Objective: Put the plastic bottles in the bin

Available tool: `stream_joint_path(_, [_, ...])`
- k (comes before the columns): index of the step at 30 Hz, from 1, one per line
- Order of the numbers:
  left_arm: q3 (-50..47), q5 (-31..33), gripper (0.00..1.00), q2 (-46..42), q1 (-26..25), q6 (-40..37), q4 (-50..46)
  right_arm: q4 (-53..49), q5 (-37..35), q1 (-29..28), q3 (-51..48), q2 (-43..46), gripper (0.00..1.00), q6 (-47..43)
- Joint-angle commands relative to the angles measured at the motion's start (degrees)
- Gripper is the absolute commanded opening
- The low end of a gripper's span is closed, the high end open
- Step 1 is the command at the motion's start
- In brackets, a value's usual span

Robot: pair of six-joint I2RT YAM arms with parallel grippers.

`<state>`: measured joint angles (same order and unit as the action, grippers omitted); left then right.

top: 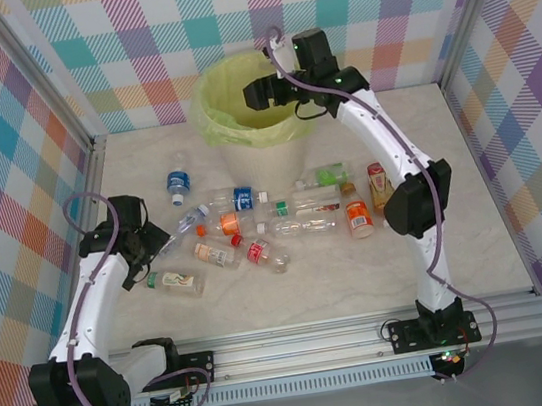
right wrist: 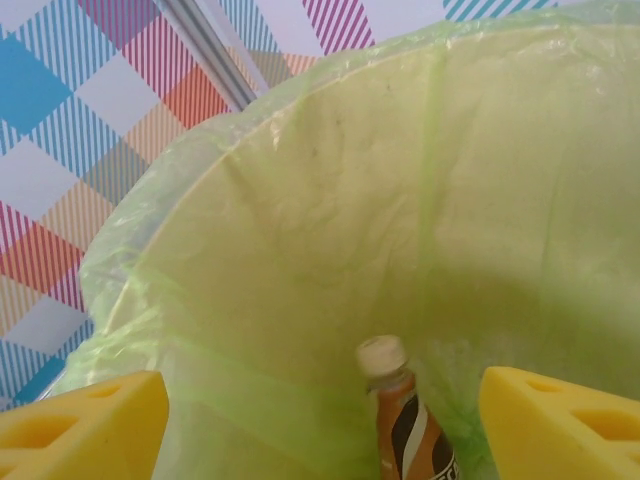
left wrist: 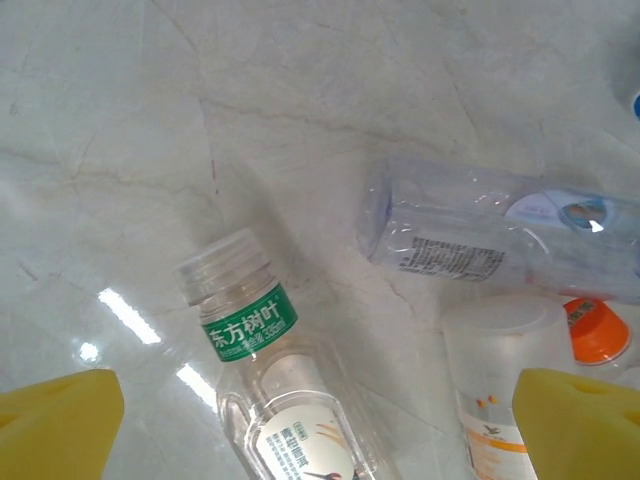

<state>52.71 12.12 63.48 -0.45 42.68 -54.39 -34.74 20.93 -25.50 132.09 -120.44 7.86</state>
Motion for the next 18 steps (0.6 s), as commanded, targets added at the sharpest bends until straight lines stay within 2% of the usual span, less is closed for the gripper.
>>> stream_joint_path(1, [1.5,1.0,1.0,-1.5,0.8,1.8,-4.9,2.1,1.2,-0.2,-4.5,7.9,0.84,-1.8])
stream_joint_path(6, [0.8,-0.4,1.0,-3.3,0.7,6.3,-10.1,10.9,-1.0,-0.2,-20.9,20.3,0.96,-1.2])
stream_joint_path(9, [-1.0,-5.1,1.0,-4.4,0.8,9.9,-10.9,18.2,-5.6,-0.1,-33.2,28.6,1.0,0.0])
stream_joint_path(14, [-7.9,-16.7,1.0,-7.8,0.2,15.8,-4.0,26.6,-16.8,-0.1,-51.9,41.7,1.0,2.0])
stream_joint_path(18, [-12.5,-19.6,1.0,-7.4,-1.2,18.5,3.8,30.7,-23.7,-0.1,-62.2,48.5,1.0,1.3])
